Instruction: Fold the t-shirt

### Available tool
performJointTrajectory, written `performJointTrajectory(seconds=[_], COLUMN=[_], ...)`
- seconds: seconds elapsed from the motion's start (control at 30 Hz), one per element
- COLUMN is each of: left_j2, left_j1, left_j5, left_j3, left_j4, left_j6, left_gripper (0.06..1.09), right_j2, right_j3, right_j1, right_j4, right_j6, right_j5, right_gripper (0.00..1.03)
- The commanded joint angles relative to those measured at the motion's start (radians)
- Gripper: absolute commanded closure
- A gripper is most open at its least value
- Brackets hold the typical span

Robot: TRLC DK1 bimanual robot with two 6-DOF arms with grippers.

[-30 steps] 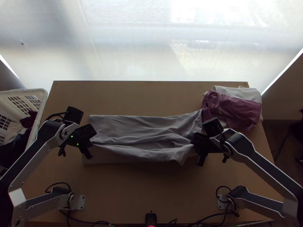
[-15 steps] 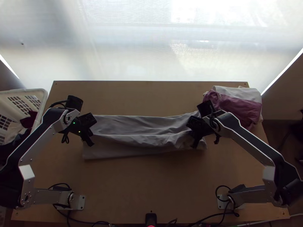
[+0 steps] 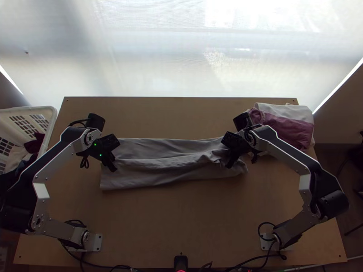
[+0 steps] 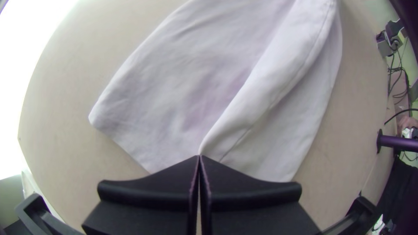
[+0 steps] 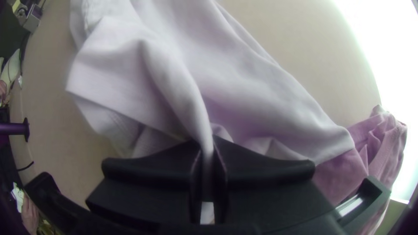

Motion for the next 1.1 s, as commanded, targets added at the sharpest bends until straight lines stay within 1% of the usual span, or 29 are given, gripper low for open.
performJointTrajectory(seconds=[0.0,0.03,0.07,0.1,0.17,0.2,0.27,0.3,0.43,0.5,0.6,0.67,0.77,0.83,0.93,1.07], left_j2=[0.045,0.046,0.046,0.038,0.022,0.022,0.026,0.026,0.011,-0.001,-0.029,-0.049,-0.077,-0.093,-0.138,-0.221], left_j1=[-0.007,-0.007,-0.009,-0.007,-0.007,-0.009,-0.009,-0.007,0.002,0.019,0.042,0.057,0.083,0.102,0.115,0.109], left_j5=[0.000,0.000,-0.001,-0.006,-0.024,-0.035,-0.046,-0.047,-0.055,-0.055,-0.060,-0.063,-0.063,-0.064,-0.073,-0.073], left_j3=[-0.005,-0.005,-0.009,-0.022,-0.052,-0.059,-0.063,-0.068,-0.083,-0.075,-0.060,-0.045,-0.025,-0.017,-0.019,-0.043], left_j4=[0.062,0.074,0.100,0.131,0.191,0.200,0.203,0.206,0.231,0.231,0.229,0.223,0.218,0.217,0.215,0.183], left_j6=[-0.019,-0.021,-0.022,-0.024,-0.021,-0.021,-0.021,-0.021,-0.021,-0.016,-0.002,-0.001,0.001,0.001,-0.007,-0.027], left_gripper=[1.05,1.04,1.00,0.87,0.49,0.36,0.17,0.10,0.10,0.10,0.10,0.10,0.10,0.10,0.10,0.10], right_j2=[0.053,0.056,0.059,0.062,0.063,0.065,0.065,0.065,0.051,0.031,-0.003,-0.026,-0.065,-0.090,-0.145,-0.228], right_j3=[0.001,0.001,0.000,0.000,0.000,0.000,0.000,0.000,0.003,0.007,0.015,0.023,0.029,0.029,0.032,0.035], right_j1=[-0.014,-0.017,-0.022,-0.025,-0.034,-0.039,-0.047,-0.051,-0.066,-0.077,-0.090,-0.100,-0.123,-0.142,-0.168,-0.160], right_j4=[0.021,0.024,0.029,0.033,0.045,0.052,0.056,0.056,0.056,0.056,0.056,0.056,0.058,0.064,0.084,0.084], right_j6=[0.002,0.007,0.018,0.024,0.039,0.045,0.047,0.049,0.056,0.065,0.072,0.085,0.096,0.102,0.124,0.133], right_j5=[0.002,0.002,0.002,0.002,0.002,0.002,0.002,0.002,0.003,0.003,0.003,0.003,0.005,0.020,0.037,0.068], right_gripper=[1.00,0.96,0.90,0.84,0.75,0.71,0.65,0.62,0.45,0.35,0.31,0.21,0.19,0.15,0.15,0.16])
